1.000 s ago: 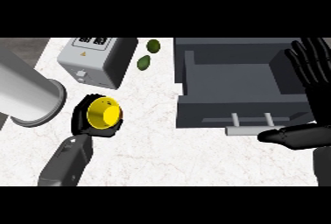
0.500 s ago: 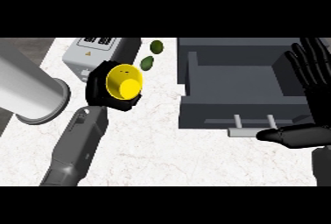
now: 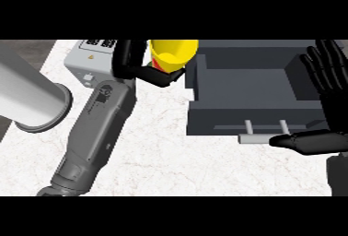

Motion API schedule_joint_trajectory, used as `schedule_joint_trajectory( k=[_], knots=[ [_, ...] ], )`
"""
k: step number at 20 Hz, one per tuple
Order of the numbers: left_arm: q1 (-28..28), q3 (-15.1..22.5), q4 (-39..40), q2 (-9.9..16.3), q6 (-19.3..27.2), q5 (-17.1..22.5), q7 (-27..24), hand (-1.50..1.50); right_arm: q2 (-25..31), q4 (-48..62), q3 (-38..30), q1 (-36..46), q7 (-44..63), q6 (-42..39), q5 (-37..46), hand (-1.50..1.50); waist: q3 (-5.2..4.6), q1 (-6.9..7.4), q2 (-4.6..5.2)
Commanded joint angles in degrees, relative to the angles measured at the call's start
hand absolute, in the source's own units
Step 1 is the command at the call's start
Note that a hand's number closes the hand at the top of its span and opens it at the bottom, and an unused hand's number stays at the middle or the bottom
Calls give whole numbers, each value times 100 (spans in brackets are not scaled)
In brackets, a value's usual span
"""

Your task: Pick up the cup, place it into the drawer and close the drawer

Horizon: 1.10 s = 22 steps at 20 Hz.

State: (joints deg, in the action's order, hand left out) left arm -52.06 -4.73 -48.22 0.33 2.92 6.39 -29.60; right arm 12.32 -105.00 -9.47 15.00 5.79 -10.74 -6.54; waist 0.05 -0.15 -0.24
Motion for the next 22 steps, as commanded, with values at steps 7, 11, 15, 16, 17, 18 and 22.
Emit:
schedule_joint_trajectory(
  k=[7,11,15,16,17,18,22],
  knots=[
    [-1807,746,1018,-33,1384,298,1438,150,127,-2,-81,102,97,-141,-170,-150,0,-219,61],
    [-2399,1266,1838,-33,1932,605,1686,150,14,331,93,404,-41,-89,-21,-150,5,-403,121],
    [-2438,1397,2564,-33,1841,779,1578,150,-128,-90,272,133,-62,-83,13,-150,5,-563,152],
    [-2591,1578,2615,-33,1863,907,1726,150,-2,275,116,451,-102,-144,-78,-150,7,-552,163],
    [-2244,1755,2642,-33,1683,1008,1607,150,39,-4,81,307,17,-220,-226,-150,6,-623,149],
    [-2573,1684,2882,-33,1583,868,1734,150,74,157,116,415,-120,-256,-128,-150,9,-663,208],
    [-2405,2201,3087,-33,1217,934,1799,150,-81,243,296,505,-192,-185,-8,-150,9,-822,255]
  ],
)
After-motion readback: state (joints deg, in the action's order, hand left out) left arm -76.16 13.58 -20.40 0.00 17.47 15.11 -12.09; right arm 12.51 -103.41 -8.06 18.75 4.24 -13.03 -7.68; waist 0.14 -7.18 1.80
